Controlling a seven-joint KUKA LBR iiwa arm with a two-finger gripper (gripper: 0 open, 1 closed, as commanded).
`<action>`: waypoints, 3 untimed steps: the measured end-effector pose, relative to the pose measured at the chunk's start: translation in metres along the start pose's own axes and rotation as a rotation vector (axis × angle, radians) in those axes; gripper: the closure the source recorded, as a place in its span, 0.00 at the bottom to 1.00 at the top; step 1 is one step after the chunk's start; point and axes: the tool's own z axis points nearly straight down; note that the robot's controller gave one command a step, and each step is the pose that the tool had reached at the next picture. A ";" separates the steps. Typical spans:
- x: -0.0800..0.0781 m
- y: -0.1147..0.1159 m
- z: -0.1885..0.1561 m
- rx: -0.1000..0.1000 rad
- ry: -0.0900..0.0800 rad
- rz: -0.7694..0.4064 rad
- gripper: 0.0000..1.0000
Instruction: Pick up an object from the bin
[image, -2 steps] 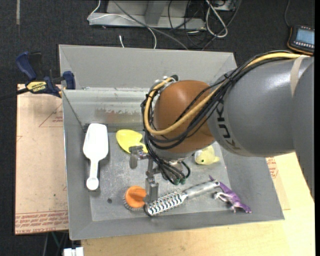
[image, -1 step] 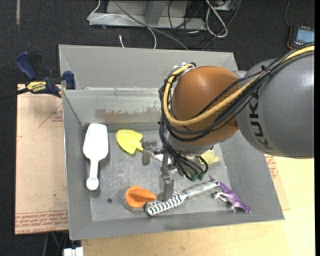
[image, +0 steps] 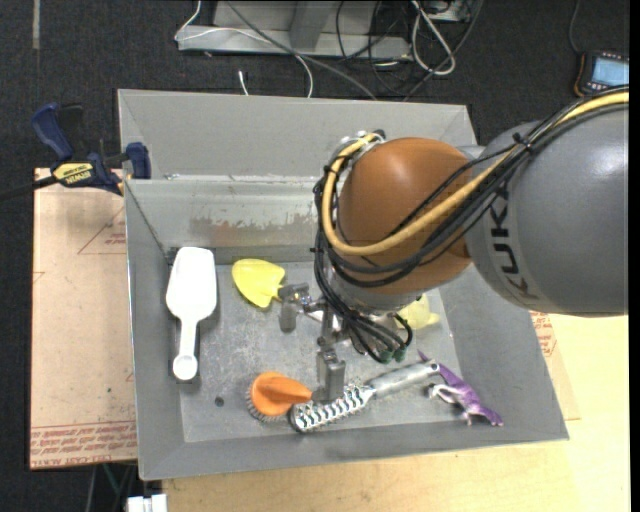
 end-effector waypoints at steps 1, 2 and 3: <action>-0.002 -0.005 0.009 -0.002 0.016 -0.070 0.00; -0.049 -0.015 0.084 -0.002 0.003 -0.135 0.00; -0.025 0.003 0.063 -0.002 0.003 0.094 0.00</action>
Offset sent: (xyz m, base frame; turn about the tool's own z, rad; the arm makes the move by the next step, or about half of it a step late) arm 0.0626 -0.0019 -0.1114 -0.1787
